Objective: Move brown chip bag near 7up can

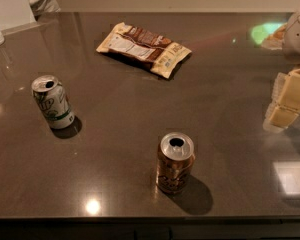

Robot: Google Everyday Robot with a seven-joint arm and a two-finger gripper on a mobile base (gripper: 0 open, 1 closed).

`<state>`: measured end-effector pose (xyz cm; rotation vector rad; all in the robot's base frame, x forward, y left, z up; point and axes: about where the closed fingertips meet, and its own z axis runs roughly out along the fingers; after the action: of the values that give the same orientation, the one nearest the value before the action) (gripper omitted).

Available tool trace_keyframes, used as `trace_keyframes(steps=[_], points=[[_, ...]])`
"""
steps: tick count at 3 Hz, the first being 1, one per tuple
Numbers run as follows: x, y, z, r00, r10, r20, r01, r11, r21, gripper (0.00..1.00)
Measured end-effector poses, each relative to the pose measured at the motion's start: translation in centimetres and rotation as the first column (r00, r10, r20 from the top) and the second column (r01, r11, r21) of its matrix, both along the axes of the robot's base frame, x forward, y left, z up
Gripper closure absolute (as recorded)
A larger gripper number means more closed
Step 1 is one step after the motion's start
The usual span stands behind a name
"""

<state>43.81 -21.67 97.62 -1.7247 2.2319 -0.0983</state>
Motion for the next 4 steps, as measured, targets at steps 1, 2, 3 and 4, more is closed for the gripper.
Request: trace_keyframes(steps=[1,2,3,4], points=[[0.0,0.0,0.0,1.0,0.0,0.0,0.0,1.0,0.0,0.0],[0.9,1.1,0.5,0.9996,0.027,0.012,-0.027,0.999,0.019,0.0],[2.7,2.2,0.8,0.9985,0.051,0.022,-0.052,0.998,0.046,0.0],[5.3,3.3,0.5,0.9968,0.067,0.044,-0.071,0.993,0.089,0.0]])
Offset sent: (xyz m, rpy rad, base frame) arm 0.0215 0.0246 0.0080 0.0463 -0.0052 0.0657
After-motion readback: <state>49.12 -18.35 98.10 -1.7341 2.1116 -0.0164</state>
